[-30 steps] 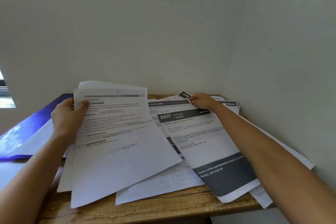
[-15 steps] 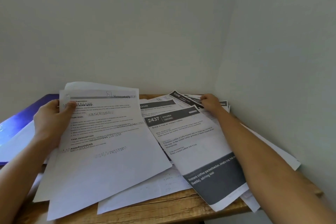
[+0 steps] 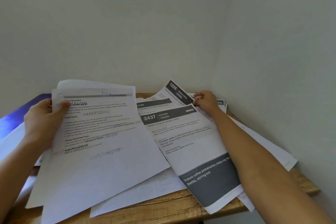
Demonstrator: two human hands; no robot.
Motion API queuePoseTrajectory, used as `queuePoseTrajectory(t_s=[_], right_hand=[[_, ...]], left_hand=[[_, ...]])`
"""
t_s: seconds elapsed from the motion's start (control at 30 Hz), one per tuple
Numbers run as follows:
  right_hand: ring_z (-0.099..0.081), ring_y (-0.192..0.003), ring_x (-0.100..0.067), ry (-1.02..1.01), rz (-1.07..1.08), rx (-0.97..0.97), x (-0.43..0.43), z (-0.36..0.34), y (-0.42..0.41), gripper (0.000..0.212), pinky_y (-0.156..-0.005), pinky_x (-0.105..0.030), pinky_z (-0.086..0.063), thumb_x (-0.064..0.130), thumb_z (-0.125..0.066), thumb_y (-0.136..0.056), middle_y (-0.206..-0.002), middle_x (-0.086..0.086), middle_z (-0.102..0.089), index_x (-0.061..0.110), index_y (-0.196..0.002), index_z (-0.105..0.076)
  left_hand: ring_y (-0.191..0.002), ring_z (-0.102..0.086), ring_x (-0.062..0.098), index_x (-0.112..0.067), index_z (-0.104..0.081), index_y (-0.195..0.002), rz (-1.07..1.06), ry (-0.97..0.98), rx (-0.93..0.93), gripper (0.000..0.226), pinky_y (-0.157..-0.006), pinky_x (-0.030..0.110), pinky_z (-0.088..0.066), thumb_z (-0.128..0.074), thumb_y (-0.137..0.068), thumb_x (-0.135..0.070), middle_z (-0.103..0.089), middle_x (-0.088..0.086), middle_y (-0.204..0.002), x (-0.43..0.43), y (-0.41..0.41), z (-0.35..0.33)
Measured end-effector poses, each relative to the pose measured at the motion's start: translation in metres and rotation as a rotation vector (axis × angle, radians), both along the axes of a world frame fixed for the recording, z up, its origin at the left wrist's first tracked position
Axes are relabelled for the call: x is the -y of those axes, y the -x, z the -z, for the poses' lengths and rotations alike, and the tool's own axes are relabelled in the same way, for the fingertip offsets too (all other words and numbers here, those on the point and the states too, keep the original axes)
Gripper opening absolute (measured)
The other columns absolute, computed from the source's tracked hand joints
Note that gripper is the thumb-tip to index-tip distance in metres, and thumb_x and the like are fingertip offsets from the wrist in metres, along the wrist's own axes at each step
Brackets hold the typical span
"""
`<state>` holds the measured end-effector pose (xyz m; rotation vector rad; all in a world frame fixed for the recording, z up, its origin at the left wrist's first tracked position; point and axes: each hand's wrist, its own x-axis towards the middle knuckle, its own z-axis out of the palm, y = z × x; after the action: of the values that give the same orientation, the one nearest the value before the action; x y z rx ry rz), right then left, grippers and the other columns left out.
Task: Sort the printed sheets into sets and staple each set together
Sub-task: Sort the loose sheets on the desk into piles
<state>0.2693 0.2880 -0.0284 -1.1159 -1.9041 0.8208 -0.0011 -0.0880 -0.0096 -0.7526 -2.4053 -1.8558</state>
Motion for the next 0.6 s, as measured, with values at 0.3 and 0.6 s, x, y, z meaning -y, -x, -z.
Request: queuePoseTrajectory(t_s=[0.3,0.6], right_hand=[[-0.070,-0.082,-0.021,0.071,-0.029,-0.341,0.016,-0.044,0.016,0.020,-0.079,-0.035,-0.058,0.007,-0.070,-0.077,-0.088,-0.006,-0.073,0.022,-0.091,-0.070],[-0.070,-0.076,-0.023,0.193,-0.188,-0.348,0.034,-0.056,0.021,0.022,-0.067,-0.036,-0.059,0.005,-0.067,-0.084,-0.096,-0.011,-0.071,0.015,-0.104,-0.063]], left_hand=[[-0.083,-0.068,0.032,-0.021,-0.064,-0.099,0.007,0.005,-0.024,0.021,-0.081,0.053,-0.055,-0.061,-0.092,-0.041,-0.071,0.009,-0.093,-0.001,0.000,-0.001],[-0.084,-0.067,0.033,-0.022,-0.064,-0.105,0.009,0.021,-0.035,0.024,-0.084,0.051,-0.054,-0.058,-0.093,-0.042,-0.070,0.007,-0.093,-0.002,-0.002,-0.002]])
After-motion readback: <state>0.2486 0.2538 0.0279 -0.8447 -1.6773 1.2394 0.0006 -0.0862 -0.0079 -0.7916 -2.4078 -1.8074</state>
